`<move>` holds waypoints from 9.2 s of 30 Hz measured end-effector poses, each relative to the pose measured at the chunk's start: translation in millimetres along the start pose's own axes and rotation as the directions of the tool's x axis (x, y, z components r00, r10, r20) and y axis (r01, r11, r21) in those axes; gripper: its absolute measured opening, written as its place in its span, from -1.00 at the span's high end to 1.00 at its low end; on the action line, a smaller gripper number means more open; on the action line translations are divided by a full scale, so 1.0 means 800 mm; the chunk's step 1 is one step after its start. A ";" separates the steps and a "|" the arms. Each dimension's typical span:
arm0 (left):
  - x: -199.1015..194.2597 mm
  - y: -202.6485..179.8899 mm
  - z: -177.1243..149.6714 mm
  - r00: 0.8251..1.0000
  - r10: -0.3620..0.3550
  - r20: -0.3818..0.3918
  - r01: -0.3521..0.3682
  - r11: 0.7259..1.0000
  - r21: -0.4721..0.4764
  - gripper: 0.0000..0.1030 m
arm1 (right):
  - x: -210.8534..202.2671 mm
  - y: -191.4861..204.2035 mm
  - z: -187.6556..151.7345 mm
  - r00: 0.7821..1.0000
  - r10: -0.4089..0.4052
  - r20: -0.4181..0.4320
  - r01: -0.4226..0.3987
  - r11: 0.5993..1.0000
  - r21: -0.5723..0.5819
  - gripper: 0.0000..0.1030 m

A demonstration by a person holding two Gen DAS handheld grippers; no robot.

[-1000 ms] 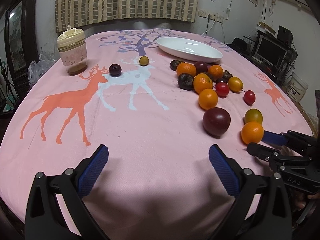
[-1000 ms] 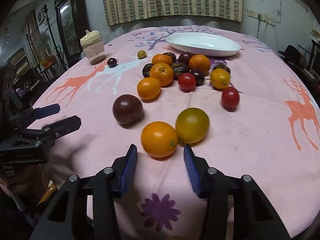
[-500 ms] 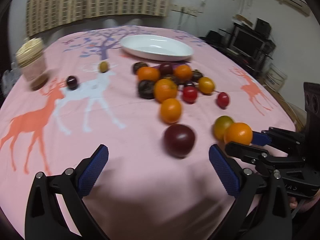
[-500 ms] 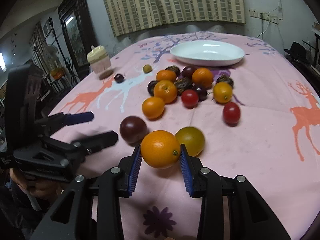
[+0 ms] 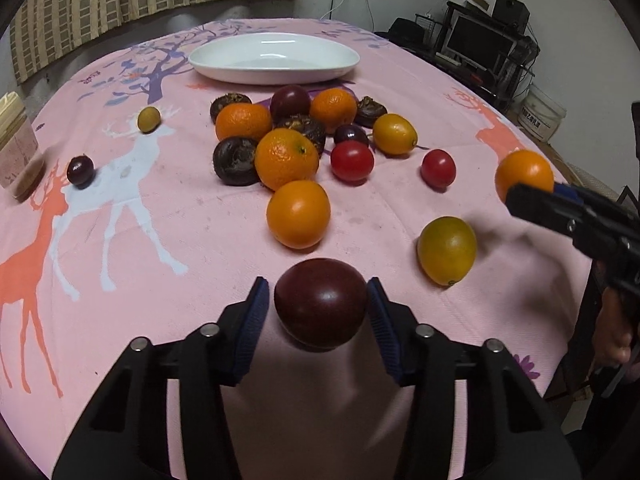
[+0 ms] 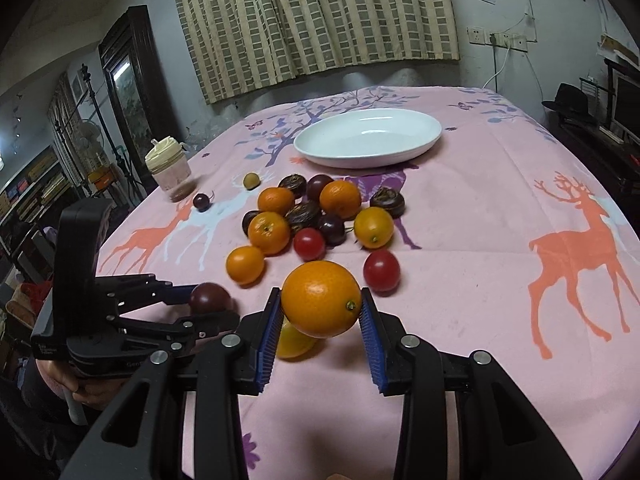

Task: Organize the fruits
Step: 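Carry both fruits over the white plate and open both tools to drop them, then grasp a yellow tomato with the right tool while the left tool grasps an orange tomato, then carry both tomatoes over the white plate and open both tools to release them, then grasp a red tomato with the right tool while the left tool grasps a mandarin, then carry the red tomato and mandarin over the plate and open both tools, then grasp a yellow-orange fruit with the right tool while the left tool grasps a dark brown fruit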

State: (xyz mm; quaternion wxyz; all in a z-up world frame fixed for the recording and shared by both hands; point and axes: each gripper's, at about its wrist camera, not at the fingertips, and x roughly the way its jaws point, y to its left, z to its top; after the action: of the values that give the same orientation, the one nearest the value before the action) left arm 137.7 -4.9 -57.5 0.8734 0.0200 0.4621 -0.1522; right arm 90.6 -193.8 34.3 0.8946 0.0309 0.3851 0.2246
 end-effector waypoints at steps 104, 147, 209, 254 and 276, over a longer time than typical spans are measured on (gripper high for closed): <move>0.030 0.014 0.052 1.000 0.005 0.005 -0.005 1.000 -0.012 -0.04 | 0.067 0.007 -0.016 0.986 0.076 -0.148 -0.068 0.996 0.061 0.21; 0.134 0.133 0.339 0.973 0.227 0.043 -0.226 0.973 -0.038 -0.52 | 0.244 -0.070 0.236 0.986 -0.066 -0.153 0.066 0.998 -0.005 -0.11; 0.043 0.010 0.084 0.998 0.024 0.053 -0.028 0.997 0.079 -0.06 | 0.086 -0.060 0.017 0.993 -0.011 -0.117 0.037 0.975 0.220 0.45; 0.182 0.114 0.367 0.997 0.080 -0.003 -0.080 0.994 -0.072 0.18 | 0.276 -0.126 0.244 0.995 -0.092 -0.048 0.098 0.985 0.141 0.41; -0.001 0.118 0.138 0.963 0.174 0.204 -0.134 0.971 -0.196 -0.84 | 0.133 -0.087 0.125 1.000 -0.025 -0.002 0.025 0.991 0.135 -0.13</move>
State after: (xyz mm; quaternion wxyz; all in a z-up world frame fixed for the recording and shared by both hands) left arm 252.9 66.1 -3.9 0.9265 -0.0401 0.3717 -0.0425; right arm 251.4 -198.8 16.5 0.8931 0.0865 0.4001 0.1868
